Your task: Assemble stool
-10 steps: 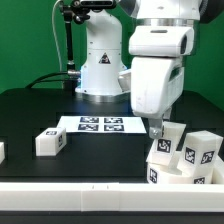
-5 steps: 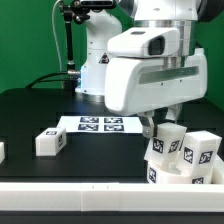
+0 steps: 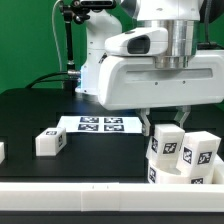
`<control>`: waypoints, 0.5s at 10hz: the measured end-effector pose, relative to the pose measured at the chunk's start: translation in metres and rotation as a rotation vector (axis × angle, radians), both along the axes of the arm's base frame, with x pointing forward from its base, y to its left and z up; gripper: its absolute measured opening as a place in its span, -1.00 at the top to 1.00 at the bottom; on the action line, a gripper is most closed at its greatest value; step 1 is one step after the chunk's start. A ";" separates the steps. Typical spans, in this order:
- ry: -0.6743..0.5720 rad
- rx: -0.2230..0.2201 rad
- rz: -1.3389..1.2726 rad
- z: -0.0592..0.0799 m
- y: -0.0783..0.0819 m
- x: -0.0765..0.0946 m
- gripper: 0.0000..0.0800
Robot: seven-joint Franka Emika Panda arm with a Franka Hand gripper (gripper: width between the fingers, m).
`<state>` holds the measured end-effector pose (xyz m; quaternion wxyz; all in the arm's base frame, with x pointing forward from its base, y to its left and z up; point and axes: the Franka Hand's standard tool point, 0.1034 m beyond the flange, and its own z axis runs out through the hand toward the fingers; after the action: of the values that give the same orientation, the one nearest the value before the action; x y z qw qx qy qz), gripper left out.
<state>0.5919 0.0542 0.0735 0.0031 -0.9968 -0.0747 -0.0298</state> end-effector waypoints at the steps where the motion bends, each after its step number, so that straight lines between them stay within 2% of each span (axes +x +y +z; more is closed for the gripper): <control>1: 0.001 0.007 -0.060 0.000 0.000 0.000 0.16; 3: 0.003 0.021 -0.193 0.000 0.000 0.000 0.16; 5: -0.013 0.053 -0.394 -0.001 -0.001 0.001 0.16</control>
Offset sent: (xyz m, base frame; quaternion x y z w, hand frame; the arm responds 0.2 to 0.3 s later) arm 0.0000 0.0000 0.0000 0.0000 0.0000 0.1296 0.9916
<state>0.5925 0.0529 0.0726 0.0230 -0.9915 0.1226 -0.0382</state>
